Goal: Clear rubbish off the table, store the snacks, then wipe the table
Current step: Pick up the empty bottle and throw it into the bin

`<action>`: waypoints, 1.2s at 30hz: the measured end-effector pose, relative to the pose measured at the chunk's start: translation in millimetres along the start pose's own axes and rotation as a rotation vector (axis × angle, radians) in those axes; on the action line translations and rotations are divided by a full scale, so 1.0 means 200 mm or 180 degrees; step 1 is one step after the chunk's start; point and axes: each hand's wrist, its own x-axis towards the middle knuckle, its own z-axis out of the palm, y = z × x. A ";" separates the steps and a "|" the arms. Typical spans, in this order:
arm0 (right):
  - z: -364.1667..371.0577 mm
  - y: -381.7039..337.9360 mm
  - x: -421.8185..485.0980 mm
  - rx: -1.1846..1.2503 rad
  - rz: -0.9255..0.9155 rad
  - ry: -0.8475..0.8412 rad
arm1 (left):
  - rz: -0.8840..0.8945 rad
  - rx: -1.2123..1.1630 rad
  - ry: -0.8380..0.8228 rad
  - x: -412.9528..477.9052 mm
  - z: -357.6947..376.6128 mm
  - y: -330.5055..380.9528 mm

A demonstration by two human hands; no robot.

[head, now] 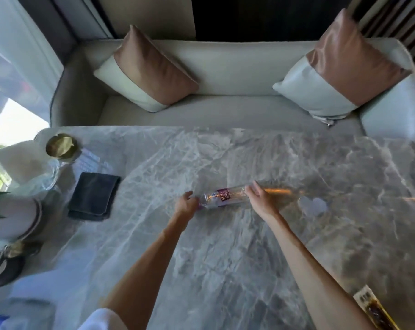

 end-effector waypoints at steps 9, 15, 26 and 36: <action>0.16 -0.01 -0.11 0.0162 -0.0062 -0.0238 | 0.0107 -0.0427 0.0149 -0.06 -0.07 -0.17; 0.33 -0.18 -0.47 0.0350 -0.0434 -0.0169 | 0.0054 -0.1720 0.0389 -0.26 -0.42 -0.36; 1.27 -0.36 -1.44 0.0265 -0.0659 -0.0745 | 0.0310 -0.2551 0.0666 -0.96 -1.50 -1.21; 2.43 -0.42 -2.07 -0.0327 -0.0836 -0.1750 | 0.0076 -0.2988 0.2520 -1.61 -2.29 -2.06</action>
